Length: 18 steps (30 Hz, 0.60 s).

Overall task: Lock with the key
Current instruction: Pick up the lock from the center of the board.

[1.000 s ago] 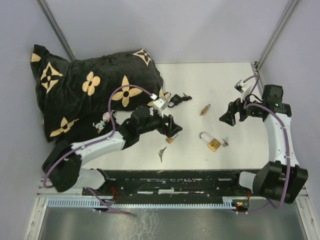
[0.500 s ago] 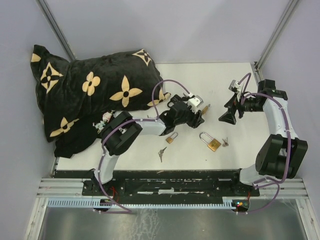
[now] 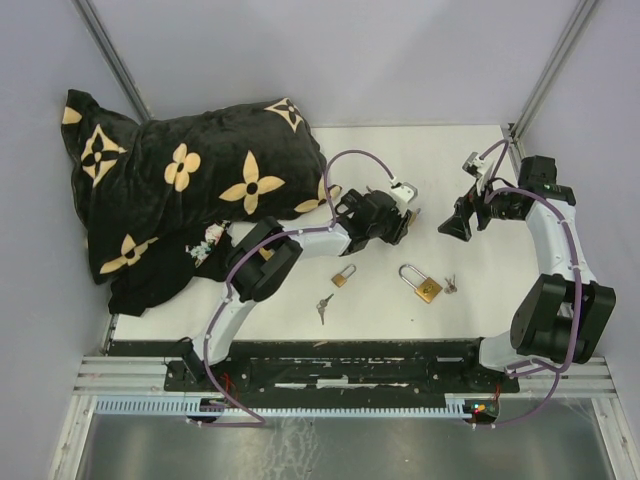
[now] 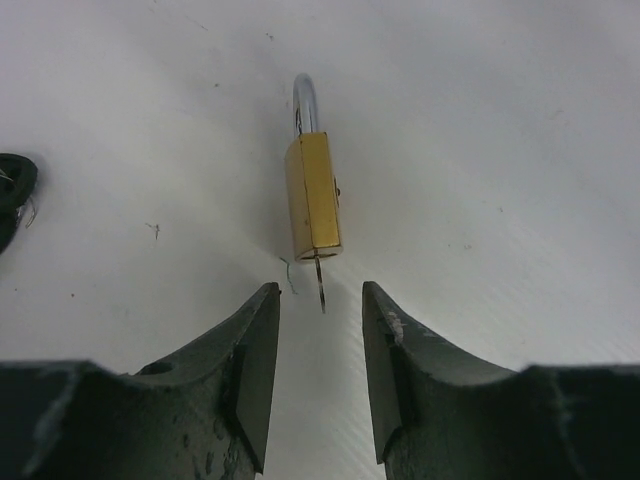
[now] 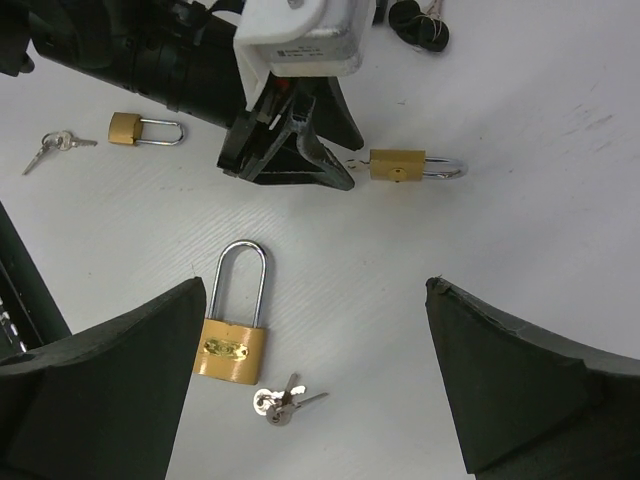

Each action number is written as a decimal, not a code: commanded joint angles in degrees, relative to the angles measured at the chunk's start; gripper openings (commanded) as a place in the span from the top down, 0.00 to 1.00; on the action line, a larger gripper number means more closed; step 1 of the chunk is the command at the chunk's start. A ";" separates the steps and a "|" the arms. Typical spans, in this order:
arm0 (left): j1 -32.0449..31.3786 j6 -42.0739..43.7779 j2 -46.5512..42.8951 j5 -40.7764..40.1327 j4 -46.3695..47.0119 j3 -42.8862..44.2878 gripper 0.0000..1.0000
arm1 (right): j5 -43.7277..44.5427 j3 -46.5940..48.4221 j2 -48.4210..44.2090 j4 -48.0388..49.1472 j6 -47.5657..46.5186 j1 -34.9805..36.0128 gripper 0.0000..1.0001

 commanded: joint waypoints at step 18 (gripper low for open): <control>0.03 2.65 5.73 -0.83 -8.72 12.70 0.73 | -1.23 0.42 0.33 -0.01 0.77 -0.70 0.01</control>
